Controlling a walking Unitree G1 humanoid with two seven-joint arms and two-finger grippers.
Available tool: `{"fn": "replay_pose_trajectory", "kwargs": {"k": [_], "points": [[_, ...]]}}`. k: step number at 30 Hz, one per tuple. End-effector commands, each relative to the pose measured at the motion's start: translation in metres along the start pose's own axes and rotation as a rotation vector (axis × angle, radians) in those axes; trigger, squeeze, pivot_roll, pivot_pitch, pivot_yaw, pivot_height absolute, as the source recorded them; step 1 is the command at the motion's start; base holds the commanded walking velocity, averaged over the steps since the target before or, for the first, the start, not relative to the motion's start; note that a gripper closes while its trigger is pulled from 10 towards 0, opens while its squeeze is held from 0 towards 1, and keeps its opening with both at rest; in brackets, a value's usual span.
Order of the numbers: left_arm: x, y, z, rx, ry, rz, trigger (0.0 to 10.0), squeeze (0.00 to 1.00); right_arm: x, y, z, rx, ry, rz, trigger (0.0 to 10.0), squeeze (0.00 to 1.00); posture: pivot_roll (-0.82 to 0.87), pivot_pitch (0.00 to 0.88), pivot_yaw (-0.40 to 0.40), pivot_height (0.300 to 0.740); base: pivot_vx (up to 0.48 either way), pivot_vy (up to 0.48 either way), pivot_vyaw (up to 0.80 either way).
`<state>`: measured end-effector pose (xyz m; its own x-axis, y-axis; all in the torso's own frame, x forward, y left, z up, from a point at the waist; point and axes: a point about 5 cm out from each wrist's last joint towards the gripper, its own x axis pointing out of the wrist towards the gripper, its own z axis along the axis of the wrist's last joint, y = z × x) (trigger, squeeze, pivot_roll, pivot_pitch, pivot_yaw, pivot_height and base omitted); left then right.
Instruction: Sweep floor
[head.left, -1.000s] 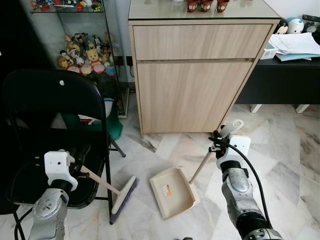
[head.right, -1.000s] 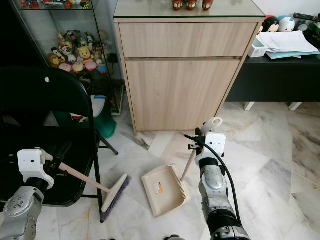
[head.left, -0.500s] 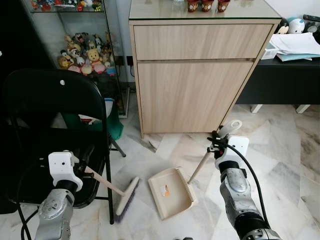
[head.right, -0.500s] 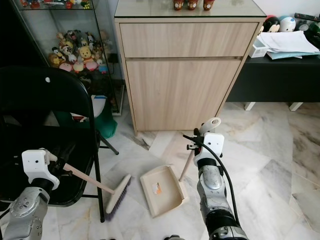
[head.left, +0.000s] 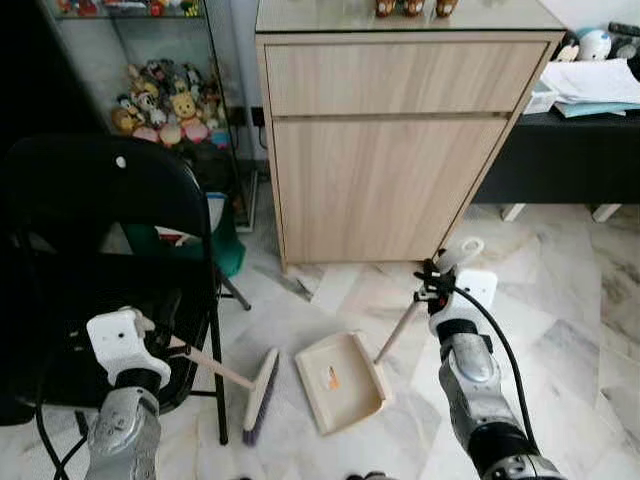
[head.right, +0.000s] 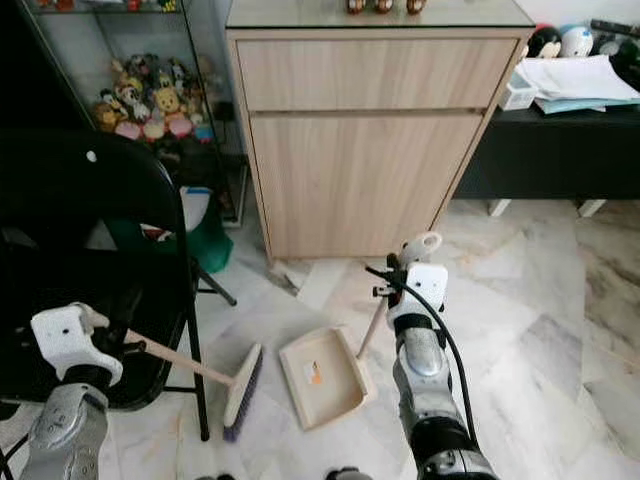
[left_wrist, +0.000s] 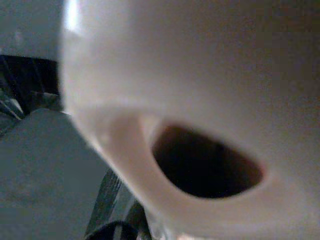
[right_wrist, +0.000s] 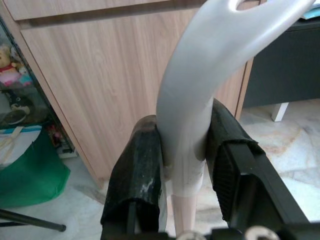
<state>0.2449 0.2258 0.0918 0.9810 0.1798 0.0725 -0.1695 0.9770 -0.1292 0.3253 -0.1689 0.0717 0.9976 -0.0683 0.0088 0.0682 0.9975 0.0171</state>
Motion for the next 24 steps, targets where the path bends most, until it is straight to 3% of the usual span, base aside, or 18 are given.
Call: {"fn": "replay_pose_trajectory", "kwargs": {"k": [1,24], "points": [[-0.003,0.001,0.008,-0.006,-0.028,0.022,10.0,0.00,0.006,-0.001,0.013,0.004,-0.052,-0.003,10.0,0.00,-0.04,0.181,-0.023,0.740,0.000,0.000,0.00],[0.004,-0.013,0.002,-0.038,-0.033,0.046,10.0,0.00,0.001,0.003,0.012,0.010,-0.067,0.006,10.0,0.00,-0.04,0.115,-0.018,0.740,0.000,0.000,0.00]]}}
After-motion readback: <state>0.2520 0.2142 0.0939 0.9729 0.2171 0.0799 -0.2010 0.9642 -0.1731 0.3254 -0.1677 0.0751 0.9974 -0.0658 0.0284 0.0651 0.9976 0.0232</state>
